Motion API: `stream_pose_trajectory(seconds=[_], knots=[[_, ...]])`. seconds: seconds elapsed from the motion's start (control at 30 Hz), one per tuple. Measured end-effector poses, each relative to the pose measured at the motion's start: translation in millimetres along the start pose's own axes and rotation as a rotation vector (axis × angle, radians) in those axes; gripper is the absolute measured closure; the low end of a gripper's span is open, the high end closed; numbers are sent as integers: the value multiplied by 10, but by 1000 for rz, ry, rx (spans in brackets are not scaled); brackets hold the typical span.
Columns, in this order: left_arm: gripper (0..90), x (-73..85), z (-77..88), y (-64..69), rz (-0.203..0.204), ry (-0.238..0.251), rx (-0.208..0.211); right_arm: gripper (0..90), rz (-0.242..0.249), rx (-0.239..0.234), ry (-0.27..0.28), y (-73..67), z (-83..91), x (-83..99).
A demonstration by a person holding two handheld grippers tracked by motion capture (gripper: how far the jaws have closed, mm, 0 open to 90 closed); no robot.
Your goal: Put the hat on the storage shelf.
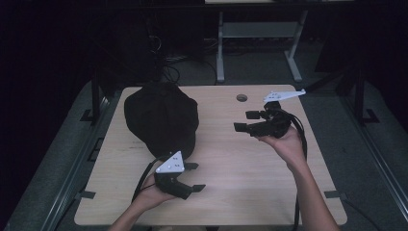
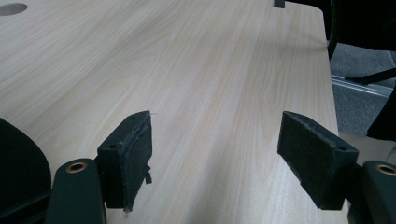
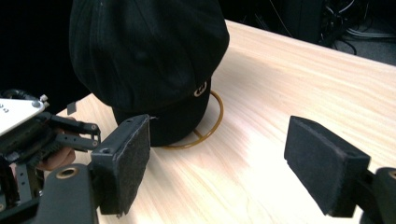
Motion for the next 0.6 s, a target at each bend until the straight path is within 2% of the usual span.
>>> stream_pose_trajectory(seconds=[0.6], knots=[[260,13,2,-10,10,-2,-2,218,-49,20,-11,65,176,339]])
Point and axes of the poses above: each handheld gripper's, and its own axes: z roughly backward along the jaws, x roughly out of its underside, y roughly to its right, the point moved 5 cm from there along -z, roughly forward along the jaws, and after that the axes turned 5 degrees about z, right-handed, at the moved point
